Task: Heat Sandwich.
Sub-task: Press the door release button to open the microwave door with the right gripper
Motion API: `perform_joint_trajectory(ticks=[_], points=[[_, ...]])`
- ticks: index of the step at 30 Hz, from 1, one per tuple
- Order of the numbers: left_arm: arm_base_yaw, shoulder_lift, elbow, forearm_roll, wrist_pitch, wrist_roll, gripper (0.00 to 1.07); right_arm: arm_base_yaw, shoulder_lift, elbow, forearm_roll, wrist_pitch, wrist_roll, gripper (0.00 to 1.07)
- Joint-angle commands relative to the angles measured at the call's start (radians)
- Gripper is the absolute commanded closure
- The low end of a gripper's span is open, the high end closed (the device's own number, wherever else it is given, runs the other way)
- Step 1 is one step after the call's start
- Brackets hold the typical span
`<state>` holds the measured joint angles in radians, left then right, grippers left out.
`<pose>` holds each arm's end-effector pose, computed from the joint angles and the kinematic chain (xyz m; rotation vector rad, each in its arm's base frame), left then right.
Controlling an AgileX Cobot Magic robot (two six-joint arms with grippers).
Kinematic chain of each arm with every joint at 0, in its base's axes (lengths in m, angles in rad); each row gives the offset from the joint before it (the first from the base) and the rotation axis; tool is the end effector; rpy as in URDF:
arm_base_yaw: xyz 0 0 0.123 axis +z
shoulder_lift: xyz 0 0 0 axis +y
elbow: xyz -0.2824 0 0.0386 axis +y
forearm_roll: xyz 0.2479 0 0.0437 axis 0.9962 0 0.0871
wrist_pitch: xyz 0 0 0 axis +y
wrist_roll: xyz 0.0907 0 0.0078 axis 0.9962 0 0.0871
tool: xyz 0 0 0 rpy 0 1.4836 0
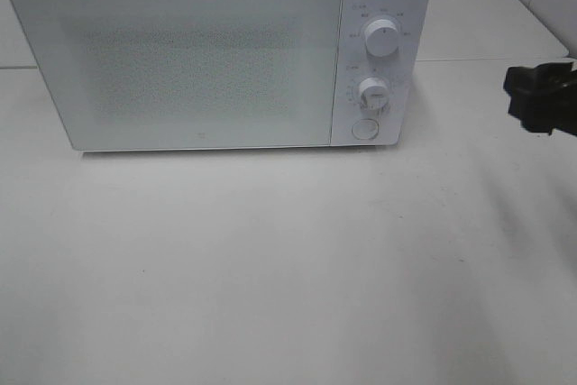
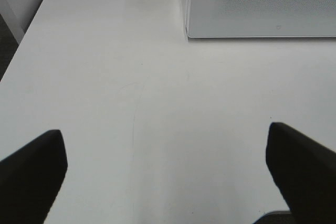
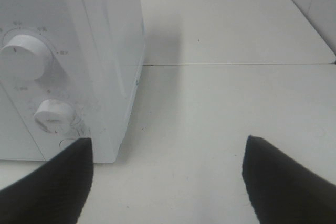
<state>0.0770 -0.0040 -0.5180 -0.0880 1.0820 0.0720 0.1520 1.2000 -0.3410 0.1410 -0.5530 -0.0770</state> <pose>-0.0081 -0.0077 0.2806 0.0012 2.0405 -0.0119 0.2157 0.0263 0.2208 -0.0447 1.7935 0.0736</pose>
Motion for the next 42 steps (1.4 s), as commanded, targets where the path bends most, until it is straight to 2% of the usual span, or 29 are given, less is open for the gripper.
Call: perform_joint_trajectory(ticks=[1,3,11,13,17,23,27,37,42], points=[[-0.005,-0.018,0.001,0.0,-0.011,-0.004,0.09,0.072,0.064,0.008,0.104,-0.116,-0.095,0.32],[-0.005,-0.018,0.001,0.0,-0.011,-0.004,0.09,0.088,0.081,0.008,0.13,-0.138,-0.109,0.32],[-0.005,-0.018,0.001,0.0,-0.011,-0.004,0.09,0.27,0.232,0.007,0.326,-0.353,-0.208,0.32],[-0.005,-0.018,0.001,0.0,-0.011,-0.004,0.09,0.289,0.25,0.007,0.344,-0.372,-0.215,0.32],[-0.005,-0.018,0.001,0.0,-0.011,-0.004,0.09,0.418,0.341,0.007,0.462,-0.483,-0.23,0.32],[-0.005,-0.018,0.001,0.0,-0.011,-0.004,0.09,0.488,0.396,-0.002,0.534,-0.504,-0.234,0.32],[-0.005,-0.018,0.001,0.0,-0.011,-0.004,0.09,0.575,0.467,-0.03,0.593,-0.529,-0.247,0.32],[-0.005,-0.018,0.001,0.0,-0.011,-0.004,0.09,0.654,0.517,-0.064,0.676,-0.536,-0.248,0.32],[-0.005,-0.018,0.001,0.0,-0.011,-0.004,0.09,0.657,0.517,-0.064,0.676,-0.533,-0.196,0.32]])
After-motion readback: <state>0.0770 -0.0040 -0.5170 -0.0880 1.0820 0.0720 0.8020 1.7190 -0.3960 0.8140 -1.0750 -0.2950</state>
